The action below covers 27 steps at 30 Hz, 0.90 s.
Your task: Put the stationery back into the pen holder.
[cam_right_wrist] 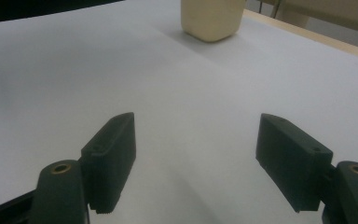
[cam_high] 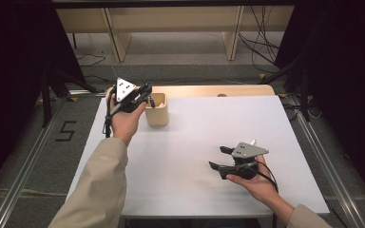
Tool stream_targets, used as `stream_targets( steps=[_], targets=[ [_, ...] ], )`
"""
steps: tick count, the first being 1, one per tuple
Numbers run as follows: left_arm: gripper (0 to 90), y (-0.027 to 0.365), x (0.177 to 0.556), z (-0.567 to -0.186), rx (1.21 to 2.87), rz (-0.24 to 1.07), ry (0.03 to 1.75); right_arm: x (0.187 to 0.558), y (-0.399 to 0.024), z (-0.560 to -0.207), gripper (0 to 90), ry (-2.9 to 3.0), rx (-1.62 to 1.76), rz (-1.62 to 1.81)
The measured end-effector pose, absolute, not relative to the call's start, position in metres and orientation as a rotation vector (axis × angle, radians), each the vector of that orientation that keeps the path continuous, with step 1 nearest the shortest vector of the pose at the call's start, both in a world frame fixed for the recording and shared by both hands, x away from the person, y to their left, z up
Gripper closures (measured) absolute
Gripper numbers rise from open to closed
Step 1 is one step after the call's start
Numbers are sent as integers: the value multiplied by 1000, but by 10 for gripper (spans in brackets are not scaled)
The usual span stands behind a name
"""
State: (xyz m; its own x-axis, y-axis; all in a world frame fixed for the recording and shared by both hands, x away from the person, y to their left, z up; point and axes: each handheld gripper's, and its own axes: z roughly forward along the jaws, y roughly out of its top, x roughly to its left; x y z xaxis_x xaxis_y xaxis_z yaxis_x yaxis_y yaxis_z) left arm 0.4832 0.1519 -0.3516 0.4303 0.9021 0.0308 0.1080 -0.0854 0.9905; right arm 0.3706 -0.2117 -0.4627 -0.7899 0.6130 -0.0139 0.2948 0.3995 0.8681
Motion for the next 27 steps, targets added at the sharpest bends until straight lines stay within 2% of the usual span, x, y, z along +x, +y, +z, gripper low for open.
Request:
stream_targets(
  steps=[10, 27],
  targets=[
    [795, 152, 496, -358, 1546, 937, 942, 371, -210, -465, 296, 2302, 783, 1372],
    [794, 152, 510, -380, 1601, 944, 991, 371, -209, -466, 294, 2314, 781, 1365]
  ],
)
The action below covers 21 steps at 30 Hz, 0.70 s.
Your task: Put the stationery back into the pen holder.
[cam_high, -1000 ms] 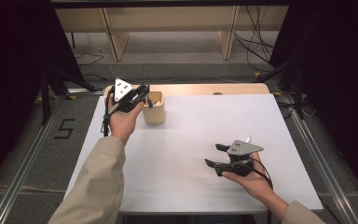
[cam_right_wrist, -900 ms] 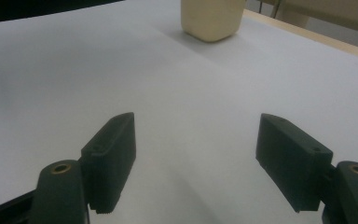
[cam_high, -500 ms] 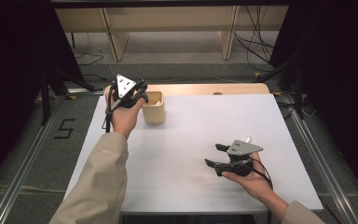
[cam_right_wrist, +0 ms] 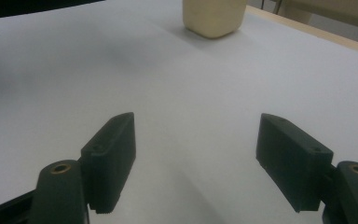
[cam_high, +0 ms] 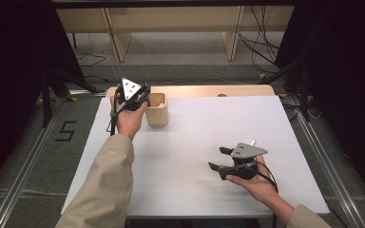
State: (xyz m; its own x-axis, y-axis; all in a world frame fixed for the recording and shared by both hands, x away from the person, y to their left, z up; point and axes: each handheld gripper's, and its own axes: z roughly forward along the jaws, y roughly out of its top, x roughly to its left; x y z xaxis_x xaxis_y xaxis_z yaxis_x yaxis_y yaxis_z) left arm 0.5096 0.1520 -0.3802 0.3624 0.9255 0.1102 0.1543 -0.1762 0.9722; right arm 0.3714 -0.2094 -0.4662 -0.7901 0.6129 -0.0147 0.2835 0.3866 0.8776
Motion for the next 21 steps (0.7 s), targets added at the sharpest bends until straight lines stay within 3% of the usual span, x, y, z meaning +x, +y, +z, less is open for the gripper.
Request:
stream_targets(
  steps=[21],
  targets=[
    [792, 149, 522, -412, 1648, 900, 1083, 372, -208, -467, 293, 2326, 774, 1357]
  ],
)
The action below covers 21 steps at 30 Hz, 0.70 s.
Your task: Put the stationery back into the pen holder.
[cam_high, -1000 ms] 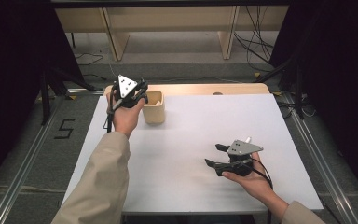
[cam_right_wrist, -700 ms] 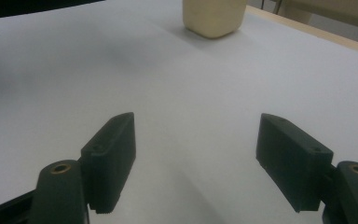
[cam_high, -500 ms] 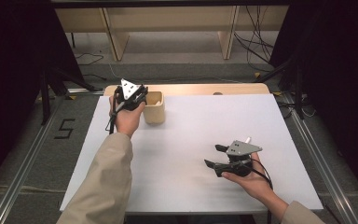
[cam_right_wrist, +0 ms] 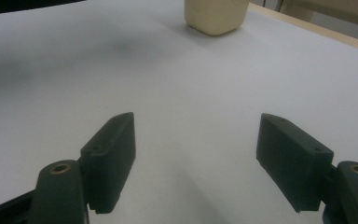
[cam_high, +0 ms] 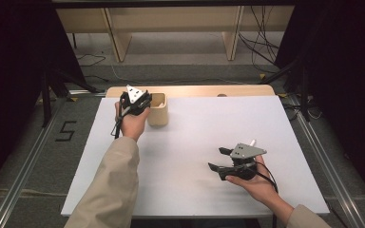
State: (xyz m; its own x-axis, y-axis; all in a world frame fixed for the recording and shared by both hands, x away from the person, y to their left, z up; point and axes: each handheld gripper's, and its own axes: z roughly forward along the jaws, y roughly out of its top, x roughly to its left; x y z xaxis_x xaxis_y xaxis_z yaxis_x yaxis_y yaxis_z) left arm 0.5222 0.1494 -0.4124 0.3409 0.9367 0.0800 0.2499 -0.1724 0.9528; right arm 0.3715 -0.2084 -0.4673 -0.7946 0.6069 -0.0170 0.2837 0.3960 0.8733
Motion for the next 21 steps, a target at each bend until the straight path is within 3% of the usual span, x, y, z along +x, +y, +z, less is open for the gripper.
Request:
stream_targets(
  steps=[21],
  targets=[
    [785, 150, 525, -426, 1666, 905, 1139, 371, -207, -468, 292, 2325, 771, 1360]
  ],
)
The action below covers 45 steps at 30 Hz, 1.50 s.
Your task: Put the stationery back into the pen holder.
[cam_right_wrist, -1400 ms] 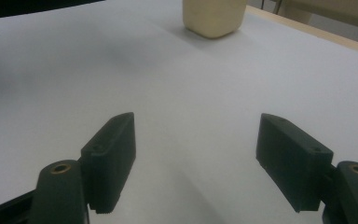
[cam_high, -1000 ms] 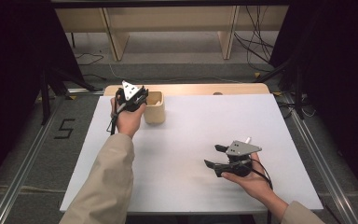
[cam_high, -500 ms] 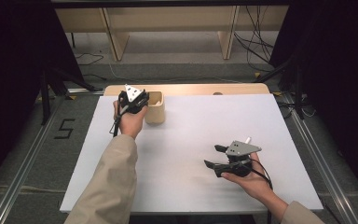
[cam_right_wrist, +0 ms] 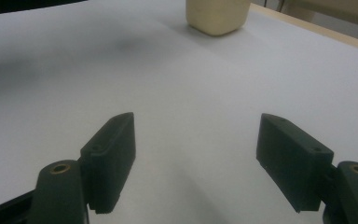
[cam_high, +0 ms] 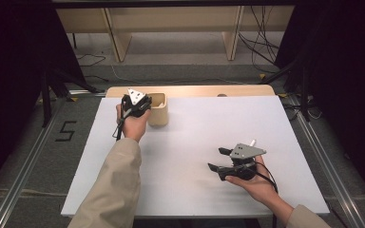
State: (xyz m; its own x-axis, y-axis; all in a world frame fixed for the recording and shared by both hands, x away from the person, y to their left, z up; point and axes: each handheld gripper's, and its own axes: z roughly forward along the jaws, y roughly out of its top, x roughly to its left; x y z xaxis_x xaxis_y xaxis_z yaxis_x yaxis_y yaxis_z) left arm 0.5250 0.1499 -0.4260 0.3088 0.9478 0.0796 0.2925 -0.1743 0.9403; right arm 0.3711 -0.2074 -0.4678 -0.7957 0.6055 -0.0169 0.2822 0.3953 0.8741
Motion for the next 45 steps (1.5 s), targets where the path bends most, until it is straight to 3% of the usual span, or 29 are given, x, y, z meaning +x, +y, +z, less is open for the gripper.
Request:
stream_targets(
  steps=[18, 22, 26, 34, 45],
  targets=[
    [730, 152, 524, -428, 1674, 936, 1169, 371, -207, -467, 292, 2325, 770, 1362],
    [646, 152, 521, -426, 1672, 941, 1174, 371, -207, -467, 291, 2324, 769, 1364],
    [476, 150, 516, -424, 1693, 947, 1198, 371, -208, -467, 288, 2321, 772, 1364],
    [261, 152, 502, -415, 1665, 936, 1202, 371, -208, -466, 272, 2314, 779, 1366],
    [203, 153, 479, -400, 1628, 905, 1154, 372, -209, -466, 267, 2309, 785, 1364]
  ],
)
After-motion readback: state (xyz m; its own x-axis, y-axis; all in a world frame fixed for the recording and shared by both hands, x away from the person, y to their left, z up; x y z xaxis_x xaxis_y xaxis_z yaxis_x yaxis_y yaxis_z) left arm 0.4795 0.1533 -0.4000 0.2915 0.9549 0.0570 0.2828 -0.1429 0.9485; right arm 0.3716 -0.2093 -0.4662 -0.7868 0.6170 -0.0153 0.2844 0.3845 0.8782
